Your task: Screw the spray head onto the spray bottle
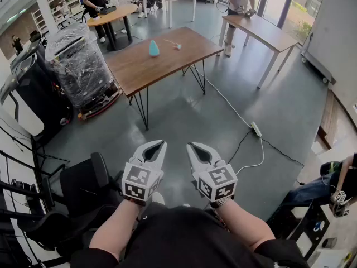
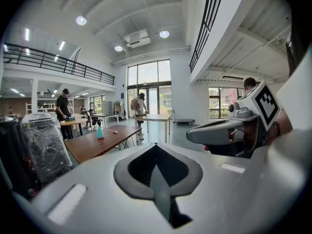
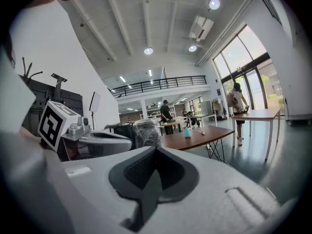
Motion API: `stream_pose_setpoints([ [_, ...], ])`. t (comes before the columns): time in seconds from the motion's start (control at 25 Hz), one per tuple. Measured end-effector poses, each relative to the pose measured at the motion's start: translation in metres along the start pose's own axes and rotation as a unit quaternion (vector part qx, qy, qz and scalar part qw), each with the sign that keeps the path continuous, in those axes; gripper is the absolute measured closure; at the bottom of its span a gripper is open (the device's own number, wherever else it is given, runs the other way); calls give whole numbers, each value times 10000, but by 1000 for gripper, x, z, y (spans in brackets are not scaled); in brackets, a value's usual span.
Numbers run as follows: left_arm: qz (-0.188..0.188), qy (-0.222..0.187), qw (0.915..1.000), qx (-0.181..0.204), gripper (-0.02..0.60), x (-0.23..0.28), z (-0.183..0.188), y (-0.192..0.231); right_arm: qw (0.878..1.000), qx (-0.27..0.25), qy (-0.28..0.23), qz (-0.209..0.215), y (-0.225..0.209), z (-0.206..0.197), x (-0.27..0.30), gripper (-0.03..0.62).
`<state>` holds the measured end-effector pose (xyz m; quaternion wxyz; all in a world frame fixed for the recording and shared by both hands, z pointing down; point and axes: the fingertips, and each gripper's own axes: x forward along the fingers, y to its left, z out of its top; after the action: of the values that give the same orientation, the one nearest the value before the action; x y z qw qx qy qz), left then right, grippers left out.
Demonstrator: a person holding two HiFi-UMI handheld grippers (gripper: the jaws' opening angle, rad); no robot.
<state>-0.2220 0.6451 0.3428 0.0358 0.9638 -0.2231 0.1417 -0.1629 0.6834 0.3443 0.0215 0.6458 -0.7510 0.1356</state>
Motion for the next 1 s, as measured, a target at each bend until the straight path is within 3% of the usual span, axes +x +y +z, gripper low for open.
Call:
stream_pose_setpoints([
  [0.36, -105, -56, 9999, -115, 565, 44, 2, 52, 9999, -58, 108, -114, -26, 8, 61, 602],
  [1.0, -416, -208, 9984, -335, 565, 112, 25, 210, 9983, -316, 265, -418, -43, 60, 229, 602],
])
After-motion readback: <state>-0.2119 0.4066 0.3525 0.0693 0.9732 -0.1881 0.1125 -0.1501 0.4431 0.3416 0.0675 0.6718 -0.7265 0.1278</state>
